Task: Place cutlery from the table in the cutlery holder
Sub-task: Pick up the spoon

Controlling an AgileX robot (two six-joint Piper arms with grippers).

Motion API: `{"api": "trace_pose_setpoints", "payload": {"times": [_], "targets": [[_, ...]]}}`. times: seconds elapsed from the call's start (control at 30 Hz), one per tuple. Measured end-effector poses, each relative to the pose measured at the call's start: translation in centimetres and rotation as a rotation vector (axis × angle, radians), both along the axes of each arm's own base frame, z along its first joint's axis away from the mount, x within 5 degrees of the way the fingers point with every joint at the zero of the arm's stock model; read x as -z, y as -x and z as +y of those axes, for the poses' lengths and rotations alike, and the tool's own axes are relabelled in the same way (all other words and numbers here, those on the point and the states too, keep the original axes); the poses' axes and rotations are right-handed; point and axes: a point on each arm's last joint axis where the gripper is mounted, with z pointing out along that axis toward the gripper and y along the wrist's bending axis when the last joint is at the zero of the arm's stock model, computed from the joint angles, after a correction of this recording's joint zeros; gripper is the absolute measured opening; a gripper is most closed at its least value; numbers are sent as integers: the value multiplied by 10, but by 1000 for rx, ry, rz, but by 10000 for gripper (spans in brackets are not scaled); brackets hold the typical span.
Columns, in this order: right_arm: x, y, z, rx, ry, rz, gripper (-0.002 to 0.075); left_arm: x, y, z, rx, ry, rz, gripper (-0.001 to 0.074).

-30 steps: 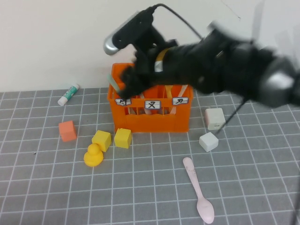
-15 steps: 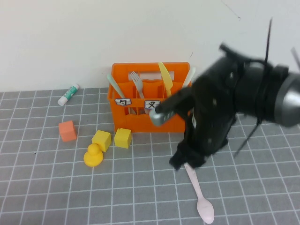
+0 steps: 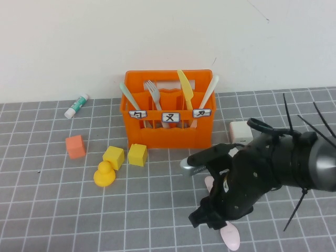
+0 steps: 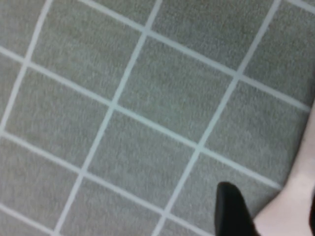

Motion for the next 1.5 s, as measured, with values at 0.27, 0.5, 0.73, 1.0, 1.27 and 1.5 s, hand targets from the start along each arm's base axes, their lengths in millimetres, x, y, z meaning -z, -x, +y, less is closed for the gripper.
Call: {"api": "trace_pose_setpoints", "payload": {"times": [0.27, 0.5, 0.73, 1.0, 1.27, 1.5], "targets": [[24, -5, -1, 39, 30, 14, 325, 0, 0, 0, 0, 0, 0, -3], [26, -16, 2, 36, 68, 16, 323, 0, 0, 0, 0, 0, 0, -3], [23, -34, 0, 40, 82, -27, 323, 0, 0, 0, -1, 5, 0, -3], [25, -43, -10, 83, 85, -18, 323, 0, 0, 0, -1, 5, 0, -3], [25, -45, -7, 62, 88, -17, 185, 0, 0, 0, 0, 3, 0, -3], [16, -51, 2, 22, 52, 12, 136, 0, 0, 0, 0, 3, 0, -3]]}}
